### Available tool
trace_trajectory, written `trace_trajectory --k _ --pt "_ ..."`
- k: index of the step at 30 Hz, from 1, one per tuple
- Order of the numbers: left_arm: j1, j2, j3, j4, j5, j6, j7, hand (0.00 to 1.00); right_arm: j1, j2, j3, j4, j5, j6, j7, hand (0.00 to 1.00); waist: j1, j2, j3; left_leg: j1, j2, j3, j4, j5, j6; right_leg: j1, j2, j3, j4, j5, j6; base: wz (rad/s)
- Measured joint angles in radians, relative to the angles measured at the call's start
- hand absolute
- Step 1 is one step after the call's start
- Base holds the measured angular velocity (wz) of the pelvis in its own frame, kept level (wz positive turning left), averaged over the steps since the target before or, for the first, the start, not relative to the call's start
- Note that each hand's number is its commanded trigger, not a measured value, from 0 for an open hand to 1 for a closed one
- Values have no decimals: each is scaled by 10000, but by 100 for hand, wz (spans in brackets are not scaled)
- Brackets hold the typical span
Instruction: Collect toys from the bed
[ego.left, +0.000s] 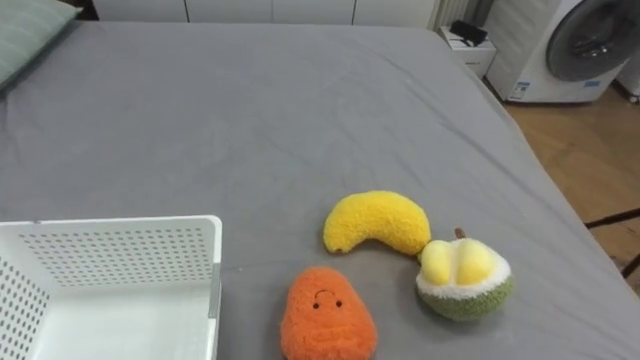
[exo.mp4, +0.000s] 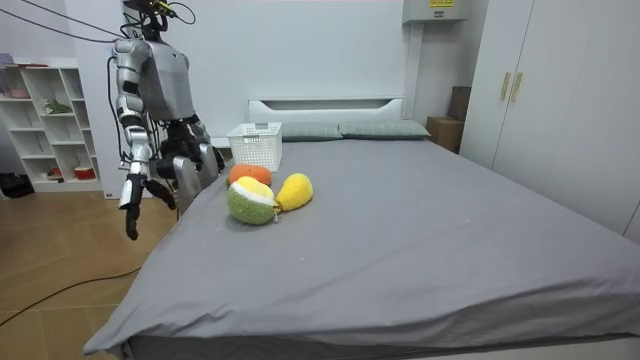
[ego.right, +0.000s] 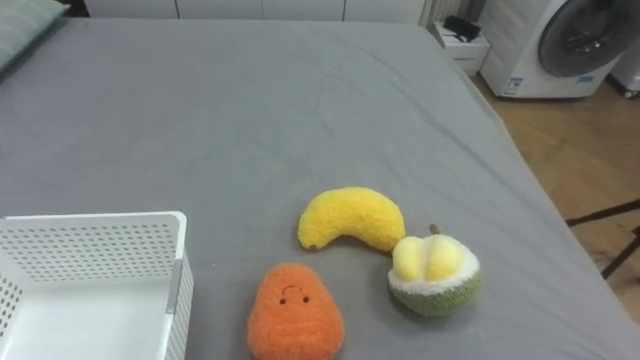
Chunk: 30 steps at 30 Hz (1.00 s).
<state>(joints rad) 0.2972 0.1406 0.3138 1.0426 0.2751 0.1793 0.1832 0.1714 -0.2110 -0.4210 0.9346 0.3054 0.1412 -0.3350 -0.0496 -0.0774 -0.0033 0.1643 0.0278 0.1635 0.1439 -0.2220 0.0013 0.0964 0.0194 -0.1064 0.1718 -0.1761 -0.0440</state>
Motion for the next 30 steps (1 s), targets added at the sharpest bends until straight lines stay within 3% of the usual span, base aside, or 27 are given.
trace_trajectory --k 7,16,30 --pt "62 61 -189 -24 -86 -292 -11 0 -265 -19 296 -2577 -593 -519 -784 0 49 -21 2 -304 3 145 76 3 3 -440 8 162 146 8 -3 -7" --pt "39 37 -669 -16 -99 -301 9 0 -257 32 1076 -5900 -1316 -681 -1076 0 138 76 31 -309 -5 133 104 9 8 -445 -6 145 143 10 2 0" --pt "1 27 -1013 -91 -87 -402 19 0 -380 -2 1992 -7267 -1965 -1009 -979 0 375 96 -2 -353 -5 89 129 18 18 -424 -48 -20 141 9 1 1"
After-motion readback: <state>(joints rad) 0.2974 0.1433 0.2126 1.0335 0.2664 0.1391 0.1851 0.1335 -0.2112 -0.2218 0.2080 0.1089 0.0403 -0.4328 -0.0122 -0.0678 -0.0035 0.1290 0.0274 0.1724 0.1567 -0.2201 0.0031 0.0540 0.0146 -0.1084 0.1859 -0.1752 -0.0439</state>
